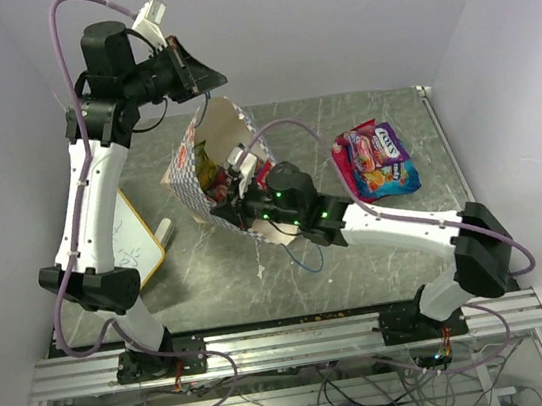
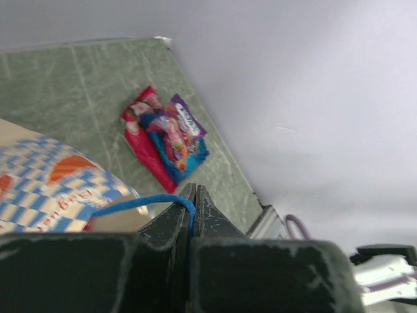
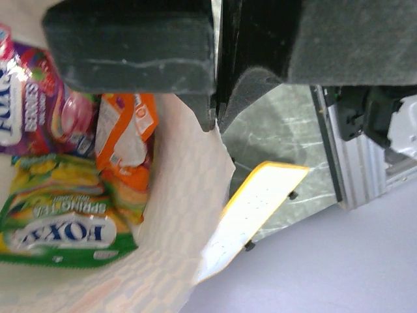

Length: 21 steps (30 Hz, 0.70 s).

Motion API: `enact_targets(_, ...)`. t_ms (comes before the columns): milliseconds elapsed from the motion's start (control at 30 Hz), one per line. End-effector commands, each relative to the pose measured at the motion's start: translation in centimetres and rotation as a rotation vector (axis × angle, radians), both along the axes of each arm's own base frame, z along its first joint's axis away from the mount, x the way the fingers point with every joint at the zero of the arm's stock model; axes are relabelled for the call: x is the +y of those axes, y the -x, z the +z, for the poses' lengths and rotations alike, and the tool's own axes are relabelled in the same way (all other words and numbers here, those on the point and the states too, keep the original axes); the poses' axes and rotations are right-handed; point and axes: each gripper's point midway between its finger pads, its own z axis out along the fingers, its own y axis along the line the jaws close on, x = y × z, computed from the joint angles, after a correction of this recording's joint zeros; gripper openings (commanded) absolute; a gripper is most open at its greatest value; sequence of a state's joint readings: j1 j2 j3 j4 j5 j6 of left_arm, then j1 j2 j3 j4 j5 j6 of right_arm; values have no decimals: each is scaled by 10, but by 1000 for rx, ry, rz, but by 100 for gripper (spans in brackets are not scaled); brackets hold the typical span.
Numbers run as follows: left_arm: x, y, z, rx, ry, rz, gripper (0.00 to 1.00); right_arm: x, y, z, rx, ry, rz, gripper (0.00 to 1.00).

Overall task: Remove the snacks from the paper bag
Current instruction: Adjust the paper bag at the center of the board.

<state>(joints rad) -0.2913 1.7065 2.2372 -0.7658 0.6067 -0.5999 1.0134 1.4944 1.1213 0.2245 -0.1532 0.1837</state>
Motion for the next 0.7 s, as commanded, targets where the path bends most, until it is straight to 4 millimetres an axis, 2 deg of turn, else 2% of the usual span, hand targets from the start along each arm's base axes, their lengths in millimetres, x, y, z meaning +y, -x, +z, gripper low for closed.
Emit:
enact_targets(0,-15,25,43,-122,158,-150,7,18,-17,5,-40,-62,-77,0)
enact_targets(133,-22,50,-3,19,256,-181,7,19,6,-34,0,-10,-34,0)
enact_targets(233,-26,73,-39,107,237,-169,7,24,38,-60,-5,72,6,0)
enact_targets(300,-33,91,-55,147,206,-177,7,26,66,-83,6,121,52,4)
enact_targets(367,-43,110,-67,171,167,-193,7,27,80,-94,14,148,79,8)
enact_targets(467,-46,129,-81,213,117,-195,7,20,77,-100,11,180,46,17)
enact_targets(667,-47,160,-81,204,160,-210,7,-16,69,-77,-150,256,21,32)
